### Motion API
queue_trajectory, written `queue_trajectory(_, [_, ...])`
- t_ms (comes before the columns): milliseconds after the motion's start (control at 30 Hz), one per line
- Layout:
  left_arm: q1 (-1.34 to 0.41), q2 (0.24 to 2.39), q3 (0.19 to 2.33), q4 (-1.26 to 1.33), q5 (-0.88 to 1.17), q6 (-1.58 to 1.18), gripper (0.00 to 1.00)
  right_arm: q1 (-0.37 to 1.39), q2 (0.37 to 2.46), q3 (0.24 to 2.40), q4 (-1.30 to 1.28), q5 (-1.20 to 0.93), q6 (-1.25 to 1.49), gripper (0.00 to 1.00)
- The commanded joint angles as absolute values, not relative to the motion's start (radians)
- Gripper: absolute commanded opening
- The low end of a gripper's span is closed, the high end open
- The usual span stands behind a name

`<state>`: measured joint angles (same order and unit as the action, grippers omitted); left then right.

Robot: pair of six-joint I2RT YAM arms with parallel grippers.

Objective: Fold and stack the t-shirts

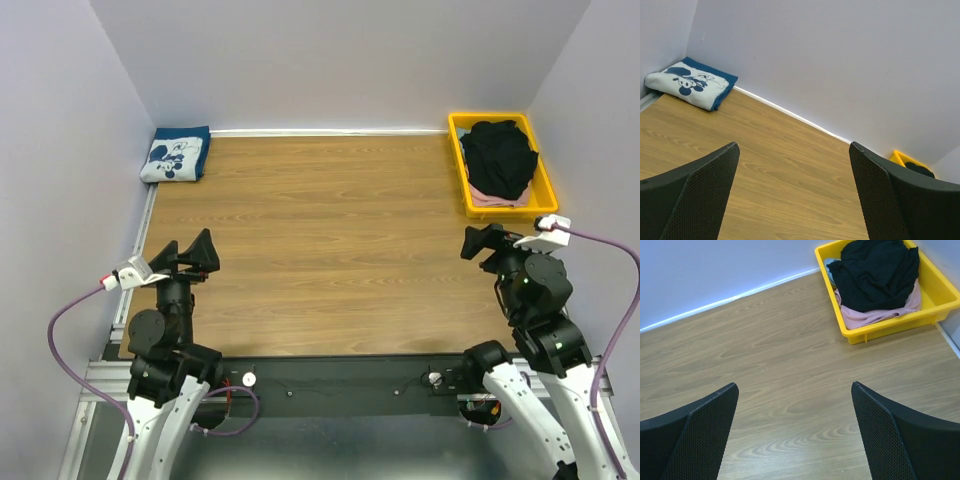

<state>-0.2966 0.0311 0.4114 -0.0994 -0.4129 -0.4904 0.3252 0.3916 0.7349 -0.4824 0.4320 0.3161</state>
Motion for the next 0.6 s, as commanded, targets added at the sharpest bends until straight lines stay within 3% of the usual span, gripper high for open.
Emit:
queue_trajectory(0, [-0.299,0.054,0.436,-0.104,-0.428,-0.537,0.98,0.324,0.44,0.732,-0.448,0.408,0.314,1.0])
queue_trajectory(133, [-0.299,0.1,0.443,-0.097,-0.388,-0.529,0.98,0.324,0.561,0.758,-0.376,0.365,0.298,1.0])
queue_trajectory(267, [-0.299,0.153,0.453,-0.087,-0.335,-0.502,0.98,0.324,0.818,0.824,-0.261,0.35,0.293,1.0])
queue_trajectory(567, [-0.298,0.255,0.407,0.031,-0.235,-0.472,0.98,0.314,1.484,1.307,-0.247,0.37,0.291,1.0])
